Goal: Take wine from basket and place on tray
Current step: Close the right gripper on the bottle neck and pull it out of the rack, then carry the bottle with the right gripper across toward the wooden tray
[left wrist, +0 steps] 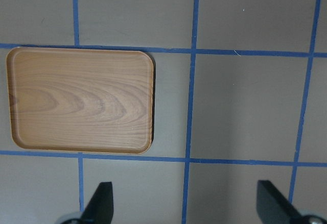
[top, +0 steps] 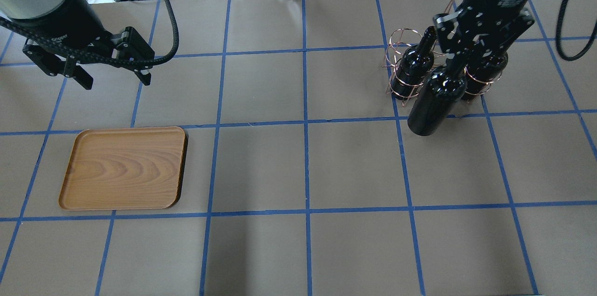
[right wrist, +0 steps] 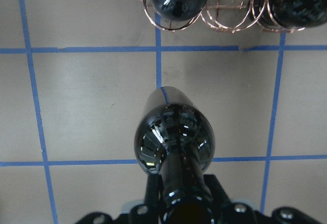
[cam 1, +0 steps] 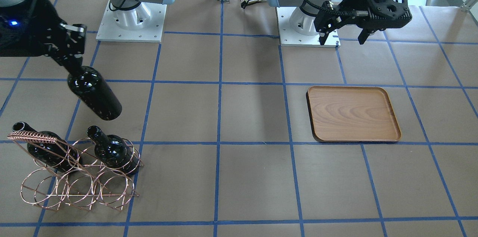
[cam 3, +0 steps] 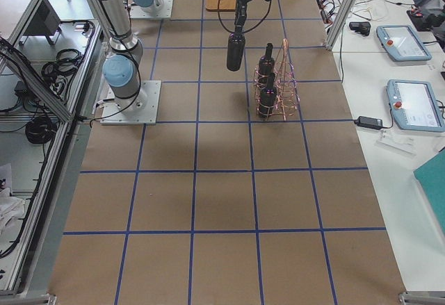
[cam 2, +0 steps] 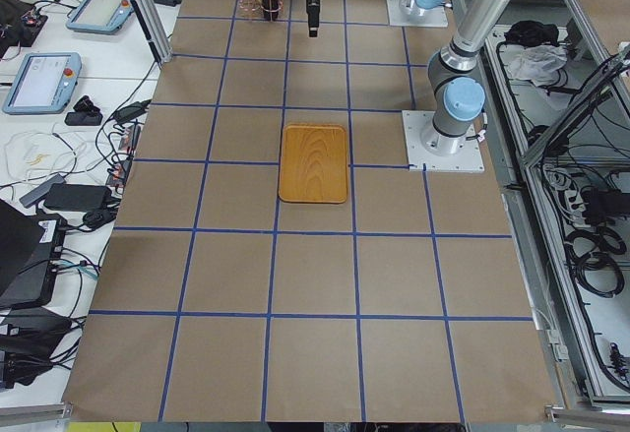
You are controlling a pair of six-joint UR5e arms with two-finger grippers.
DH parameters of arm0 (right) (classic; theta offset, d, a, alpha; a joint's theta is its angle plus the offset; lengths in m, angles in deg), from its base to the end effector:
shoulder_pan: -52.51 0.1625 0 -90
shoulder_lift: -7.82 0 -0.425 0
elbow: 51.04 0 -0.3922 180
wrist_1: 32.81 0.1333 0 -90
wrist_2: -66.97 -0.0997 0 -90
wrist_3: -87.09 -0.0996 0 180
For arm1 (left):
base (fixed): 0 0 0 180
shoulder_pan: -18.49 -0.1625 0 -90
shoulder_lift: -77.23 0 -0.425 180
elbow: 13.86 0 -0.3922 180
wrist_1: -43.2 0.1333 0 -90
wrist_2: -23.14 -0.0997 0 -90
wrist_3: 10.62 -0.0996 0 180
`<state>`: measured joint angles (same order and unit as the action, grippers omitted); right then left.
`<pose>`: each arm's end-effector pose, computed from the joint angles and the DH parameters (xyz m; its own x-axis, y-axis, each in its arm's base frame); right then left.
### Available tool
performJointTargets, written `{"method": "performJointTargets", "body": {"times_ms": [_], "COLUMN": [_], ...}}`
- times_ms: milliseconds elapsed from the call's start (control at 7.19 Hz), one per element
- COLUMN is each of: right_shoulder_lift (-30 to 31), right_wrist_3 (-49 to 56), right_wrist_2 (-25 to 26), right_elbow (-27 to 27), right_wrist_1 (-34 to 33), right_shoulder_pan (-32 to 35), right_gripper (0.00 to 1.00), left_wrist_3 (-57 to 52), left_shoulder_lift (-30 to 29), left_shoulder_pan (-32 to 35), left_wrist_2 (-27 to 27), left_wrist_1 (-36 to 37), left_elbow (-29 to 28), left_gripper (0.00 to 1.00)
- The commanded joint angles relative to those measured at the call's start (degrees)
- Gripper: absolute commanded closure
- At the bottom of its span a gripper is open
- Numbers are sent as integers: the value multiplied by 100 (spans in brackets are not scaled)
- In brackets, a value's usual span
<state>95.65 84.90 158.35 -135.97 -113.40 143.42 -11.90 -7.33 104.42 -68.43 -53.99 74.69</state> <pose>0.1388 -0.4934 0.4968 -0.9994 0.0194 0.0282 0.0224 0.9934 0.1124 -0.0984 -0.4564 0.5326 -0.9985 -0.0485 -0.0273 -0.0487 0.9988 0.0058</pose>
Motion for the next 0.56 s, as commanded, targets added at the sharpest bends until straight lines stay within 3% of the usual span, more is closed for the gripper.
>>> {"method": "performJointTargets", "body": {"times_ms": [0, 417], "right_shoulder_lift": [-186, -819], "right_wrist_3": [-1523, -3440], "right_wrist_2": [-24, -490], "right_elbow": [-226, -191], "right_wrist_1": [-605, -1518], "right_shoulder_pan": [1186, 2523], "right_gripper": [85, 85], "left_wrist_3": [-21, -773], "left_shoulder_lift": [1, 1], "left_shoulder_pan": [-15, -532], "left_wrist_2": [-36, -2], "left_wrist_1": [77, 60], "left_elbow": [-4, -136], "left_gripper": [0, 0]}}
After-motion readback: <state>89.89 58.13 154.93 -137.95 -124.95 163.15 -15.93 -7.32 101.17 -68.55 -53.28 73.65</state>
